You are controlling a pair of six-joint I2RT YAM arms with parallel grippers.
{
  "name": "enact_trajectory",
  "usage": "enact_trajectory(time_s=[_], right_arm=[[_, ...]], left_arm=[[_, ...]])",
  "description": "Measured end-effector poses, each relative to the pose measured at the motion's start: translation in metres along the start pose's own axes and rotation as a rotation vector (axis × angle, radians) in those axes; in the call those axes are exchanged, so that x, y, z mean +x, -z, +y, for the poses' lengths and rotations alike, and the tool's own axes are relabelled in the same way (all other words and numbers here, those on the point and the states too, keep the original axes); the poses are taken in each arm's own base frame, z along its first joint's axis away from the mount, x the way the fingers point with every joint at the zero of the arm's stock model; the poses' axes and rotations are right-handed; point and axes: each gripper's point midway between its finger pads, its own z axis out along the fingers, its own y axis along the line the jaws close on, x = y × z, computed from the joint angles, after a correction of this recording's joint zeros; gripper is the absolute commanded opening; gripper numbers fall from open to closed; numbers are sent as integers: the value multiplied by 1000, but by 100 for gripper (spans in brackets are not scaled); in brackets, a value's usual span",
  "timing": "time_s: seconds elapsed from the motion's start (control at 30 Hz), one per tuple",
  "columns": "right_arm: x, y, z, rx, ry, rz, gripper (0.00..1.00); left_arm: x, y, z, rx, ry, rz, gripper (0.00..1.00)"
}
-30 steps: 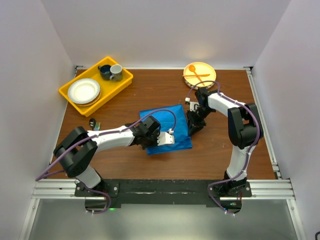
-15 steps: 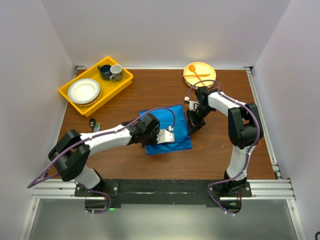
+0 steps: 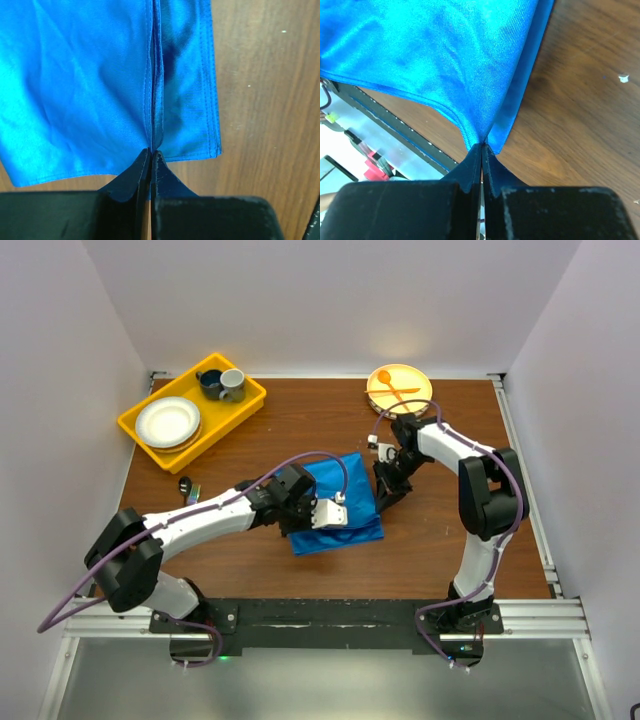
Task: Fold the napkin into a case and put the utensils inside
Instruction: Fold the rectangle-folded napkin at the center of the board.
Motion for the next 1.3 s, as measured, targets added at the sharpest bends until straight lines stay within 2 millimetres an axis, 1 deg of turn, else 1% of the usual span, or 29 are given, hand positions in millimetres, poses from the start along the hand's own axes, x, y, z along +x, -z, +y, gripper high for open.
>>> enact_trajectory(time_s=[0.17,0.27,0.43,0.6,0.67,0.73,0.8,0.83,0.9,0.97,1.1,1.23,1.3], right_arm=[[11,-9,-5,0,-8,30,0],[17,-16,-11,6,-22,54,0],[13,-32,-24,25,-33,69,0],[10,-36,-27,31,-53,76,0],[6,-36,-28,33,-59,75,0],[-3,-35,-28,34,-56,64,0],[-13,-32,-27,40,-42,40,0],[-18,-31,-28,49,-32,25,0],[-24,-28,-28,53,-17,2,0],[-26,-25,-26,53,-8,-10,0],[-27,-9,-17,53,12,-41,0],[-28,12,-3,46,40,-90,0],[-26,18,2,38,45,-97,0]], left_arm=[[2,-4,-8,30,0,-5,0],[13,-14,-17,58,14,21,0],[33,-37,-25,81,40,75,0],[32,-44,-13,35,50,69,0],[31,-46,-2,7,61,59,0],[31,-48,11,-24,75,53,0],[35,-46,21,-47,90,60,0],[37,-46,24,-53,95,67,0],[40,-43,25,-54,103,83,0],[38,-41,22,-45,95,93,0],[27,-30,19,-39,74,89,0],[14,-12,26,-65,67,65,0],[7,-5,30,-73,66,54,0]])
